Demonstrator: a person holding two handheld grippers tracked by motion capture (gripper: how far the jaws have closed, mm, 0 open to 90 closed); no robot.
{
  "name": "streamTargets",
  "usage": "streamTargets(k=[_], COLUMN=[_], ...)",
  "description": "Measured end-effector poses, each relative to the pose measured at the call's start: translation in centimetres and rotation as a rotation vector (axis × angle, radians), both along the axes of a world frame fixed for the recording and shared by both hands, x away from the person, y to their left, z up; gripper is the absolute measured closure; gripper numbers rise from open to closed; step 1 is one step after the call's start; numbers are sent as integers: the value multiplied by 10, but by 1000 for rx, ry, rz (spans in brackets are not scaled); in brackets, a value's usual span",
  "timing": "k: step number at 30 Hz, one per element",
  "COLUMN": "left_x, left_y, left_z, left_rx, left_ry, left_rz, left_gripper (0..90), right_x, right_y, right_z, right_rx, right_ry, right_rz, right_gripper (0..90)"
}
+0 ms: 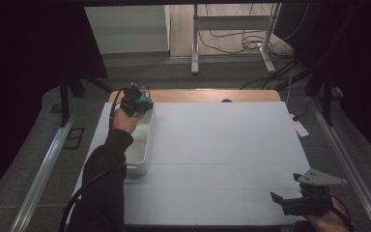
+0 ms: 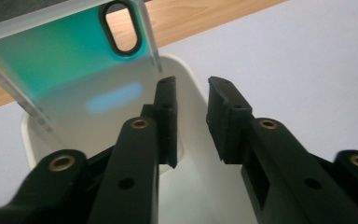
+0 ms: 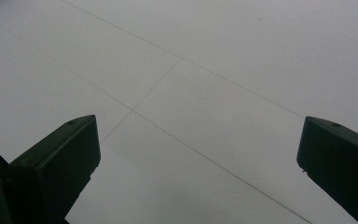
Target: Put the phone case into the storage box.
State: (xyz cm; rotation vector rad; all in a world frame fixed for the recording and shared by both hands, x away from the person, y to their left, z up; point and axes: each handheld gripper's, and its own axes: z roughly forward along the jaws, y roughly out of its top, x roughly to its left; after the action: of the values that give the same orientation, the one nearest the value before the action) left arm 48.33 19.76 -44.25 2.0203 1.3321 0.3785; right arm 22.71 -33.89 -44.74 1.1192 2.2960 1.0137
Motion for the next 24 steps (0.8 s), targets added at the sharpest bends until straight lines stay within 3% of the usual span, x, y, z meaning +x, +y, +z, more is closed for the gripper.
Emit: streamTargets(k=[24], left_x=[-19], left_y=[5], left_z=[9], left_rx=[-53], left_ry=[-51], left_rz=[-18], left_gripper=[318], right_x=[0], right_y=[1], right_z=[0], right_rx=[-3], right_ry=[-1], right_rz=[-2], right_gripper=[0])
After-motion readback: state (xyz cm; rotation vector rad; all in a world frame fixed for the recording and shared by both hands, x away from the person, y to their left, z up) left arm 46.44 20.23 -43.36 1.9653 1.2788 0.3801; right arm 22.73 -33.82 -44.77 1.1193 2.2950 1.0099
